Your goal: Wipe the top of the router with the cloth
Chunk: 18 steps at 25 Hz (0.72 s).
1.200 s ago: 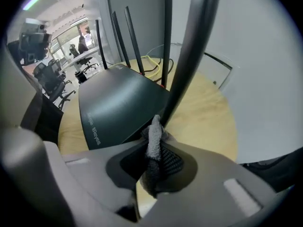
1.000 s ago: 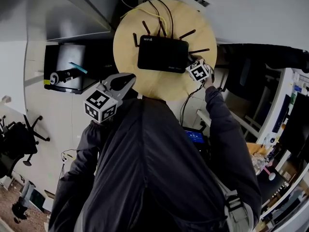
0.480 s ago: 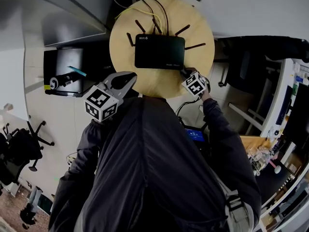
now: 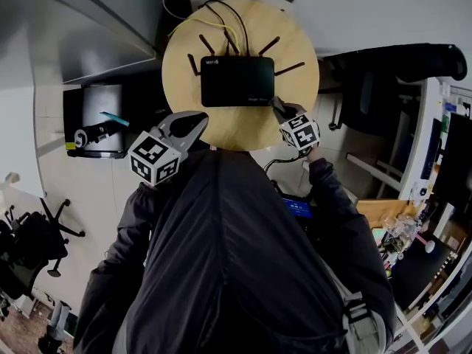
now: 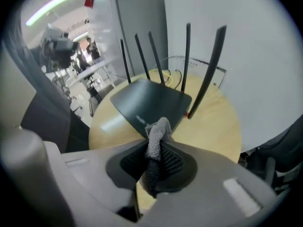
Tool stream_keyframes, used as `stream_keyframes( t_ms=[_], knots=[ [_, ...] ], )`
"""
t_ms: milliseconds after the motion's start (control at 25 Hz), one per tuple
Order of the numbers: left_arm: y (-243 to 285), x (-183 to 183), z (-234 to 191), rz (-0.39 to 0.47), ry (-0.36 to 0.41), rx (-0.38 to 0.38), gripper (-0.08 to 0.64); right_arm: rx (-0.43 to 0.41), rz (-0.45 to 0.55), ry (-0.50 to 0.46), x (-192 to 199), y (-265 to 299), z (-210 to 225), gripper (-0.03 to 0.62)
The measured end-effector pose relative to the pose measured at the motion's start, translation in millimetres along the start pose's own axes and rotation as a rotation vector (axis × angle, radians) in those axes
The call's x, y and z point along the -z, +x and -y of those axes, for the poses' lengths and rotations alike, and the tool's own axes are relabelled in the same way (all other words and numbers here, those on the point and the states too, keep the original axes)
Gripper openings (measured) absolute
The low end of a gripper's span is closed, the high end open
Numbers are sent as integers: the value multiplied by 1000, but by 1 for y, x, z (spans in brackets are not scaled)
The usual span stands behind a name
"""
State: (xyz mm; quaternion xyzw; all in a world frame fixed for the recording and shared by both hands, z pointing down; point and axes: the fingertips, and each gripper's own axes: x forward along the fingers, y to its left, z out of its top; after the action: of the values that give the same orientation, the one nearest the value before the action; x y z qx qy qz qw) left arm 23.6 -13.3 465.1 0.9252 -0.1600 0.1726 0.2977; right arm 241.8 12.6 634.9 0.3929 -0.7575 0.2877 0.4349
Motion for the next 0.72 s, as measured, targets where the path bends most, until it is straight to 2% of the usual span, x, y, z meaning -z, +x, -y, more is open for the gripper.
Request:
stream_keyframes(
  t_ms=[120,280,440,720],
  knots=[
    [2,-2,1,9,10,24,3,-47,139,43,-44,-30,-27,32],
    [7,-2,4,8,32,70,3,-87,255,-15,-92,-63,-69,31],
    [12,-3,7,5,60,110,3,-81,326,-79,-125,-87,-96,31],
    [12,3,16,-16,81,172,4,-70,369,-87,-139,-103,-126,31]
  ],
)
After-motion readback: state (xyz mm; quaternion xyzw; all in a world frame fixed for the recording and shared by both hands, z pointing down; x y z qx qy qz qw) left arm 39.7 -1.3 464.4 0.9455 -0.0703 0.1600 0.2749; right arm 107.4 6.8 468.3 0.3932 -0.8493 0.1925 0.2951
